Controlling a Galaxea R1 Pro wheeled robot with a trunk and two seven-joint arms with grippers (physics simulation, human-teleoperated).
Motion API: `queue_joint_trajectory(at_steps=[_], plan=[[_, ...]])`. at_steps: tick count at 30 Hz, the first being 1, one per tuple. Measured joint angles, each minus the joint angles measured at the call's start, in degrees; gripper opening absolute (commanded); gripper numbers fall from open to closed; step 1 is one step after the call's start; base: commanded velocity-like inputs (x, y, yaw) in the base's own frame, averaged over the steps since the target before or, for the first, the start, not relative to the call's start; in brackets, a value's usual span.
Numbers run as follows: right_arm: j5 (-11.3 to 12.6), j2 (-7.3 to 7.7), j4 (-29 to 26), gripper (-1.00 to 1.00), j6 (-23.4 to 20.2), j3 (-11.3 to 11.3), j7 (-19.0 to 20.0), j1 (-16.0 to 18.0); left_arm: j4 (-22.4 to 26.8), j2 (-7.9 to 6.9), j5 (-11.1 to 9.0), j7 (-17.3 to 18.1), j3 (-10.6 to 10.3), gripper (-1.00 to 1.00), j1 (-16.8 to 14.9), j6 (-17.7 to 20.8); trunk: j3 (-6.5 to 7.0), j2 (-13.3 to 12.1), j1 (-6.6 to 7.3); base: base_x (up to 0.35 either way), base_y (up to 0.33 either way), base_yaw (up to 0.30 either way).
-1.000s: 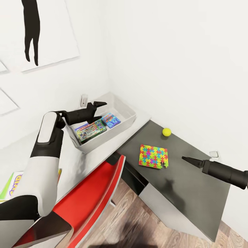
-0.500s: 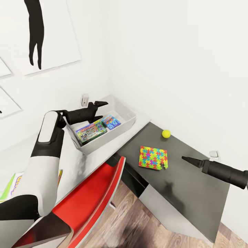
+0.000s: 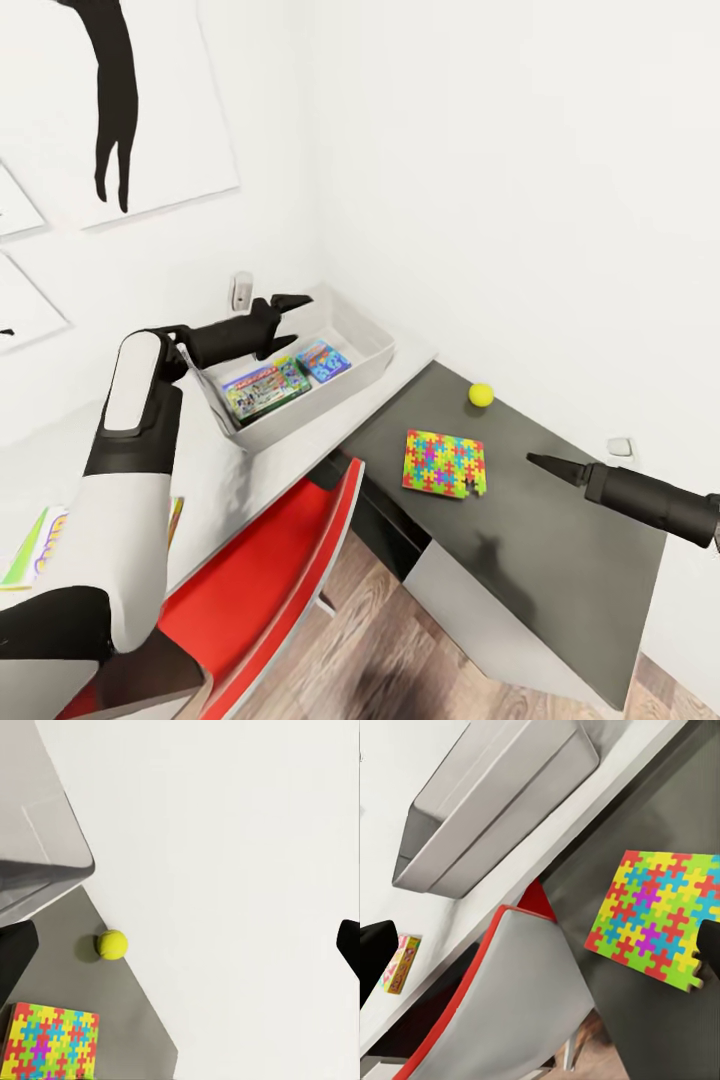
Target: Put all the toys in the child's room - the three board games (two on the bed and one on the table), the two jigsaw puzzles on the table, and the tennis ball on the table - inside the toy box on the table in the child's room.
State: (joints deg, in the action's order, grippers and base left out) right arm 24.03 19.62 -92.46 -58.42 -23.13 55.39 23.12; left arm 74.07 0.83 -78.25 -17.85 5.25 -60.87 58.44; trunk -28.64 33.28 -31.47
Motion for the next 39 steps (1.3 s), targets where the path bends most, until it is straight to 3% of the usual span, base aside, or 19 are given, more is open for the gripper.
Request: queue_joint_trajectory(at_steps=[4, 13, 18, 20, 21, 25, 28, 34, 39], plan=[[0.0, -0.1, 0.0, 1.0, -0.4, 0.2, -2.5, 0.1, 4.3, 0.61, -0.2, 0.1, 1.7, 1.0, 2.8, -0.4, 0.38, 0.0, 0.0, 0.0, 0.0, 0.0], [0.0, -0.17, 0.0, 1.0, -1.0, 0.5, -6.3, 0.2, 9.2, 1.75, -0.5, 0.4, 2.8, 1.0, 5.2, -0.9, 1.22, 0.0, 0.0, 0.0, 0.0, 0.0], [0.1, -0.19, 0.0, 1.0, -1.2, 0.5, -7.3, 0.2, 11.6, 2.12, -2.3, 0.5, 2.9, 1.0, 6.0, -1.0, 1.69, 0.0, 0.0, 0.0, 0.0, 0.0], [0.1, -0.21, 0.0, 1.0, -1.2, 0.6, -7.6, 0.2, 14.0, 2.24, -4.7, 0.5, 2.6, 1.0, 6.8, -1.0, 1.88, 0.0, 0.0, 0.0, 0.0, 0.0], [0.1, -0.21, 0.0, 1.0, -1.2, 0.6, -7.6, 0.2, 14.0, 2.24, -4.6, 0.5, 2.6, 1.0, 6.8, -1.0, 1.97, 0.0, 0.0, 0.0, 0.0, 0.0], [0.1, -0.21, 0.0, 1.0, -1.3, 0.6, -8.0, 0.2, 15.9, 2.25, -7.9, 0.5, 1.8, 1.0, 8.5, -0.9, 2.35, 0.0, 0.0, 0.0, 0.0, 0.0], [0.1, -0.21, 0.0, 1.0, -1.3, 0.6, -8.1, 0.2, 16.7, 2.26, -9.3, 0.4, 1.1, 1.0, 9.8, -0.9, 2.63, 0.0, 0.0, 0.0, 0.0, 0.0], [0.1, -0.21, 0.0, 1.0, -1.4, 0.6, -8.2, 0.2, 17.3, 2.15, -10.4, 0.5, -0.5, 1.0, 12.7, -0.8, 3.19, 0.0, 0.0, 0.0, 0.0, 0.0], [0.1, -0.16, 0.0, 1.0, -1.4, 0.6, -8.3, 0.2, 17.7, 1.88, -11.1, 2.6, -2.2, 1.0, 17.6, -0.5, 3.66, 0.0, 0.0, 0.0, 0.0, 0.0]])
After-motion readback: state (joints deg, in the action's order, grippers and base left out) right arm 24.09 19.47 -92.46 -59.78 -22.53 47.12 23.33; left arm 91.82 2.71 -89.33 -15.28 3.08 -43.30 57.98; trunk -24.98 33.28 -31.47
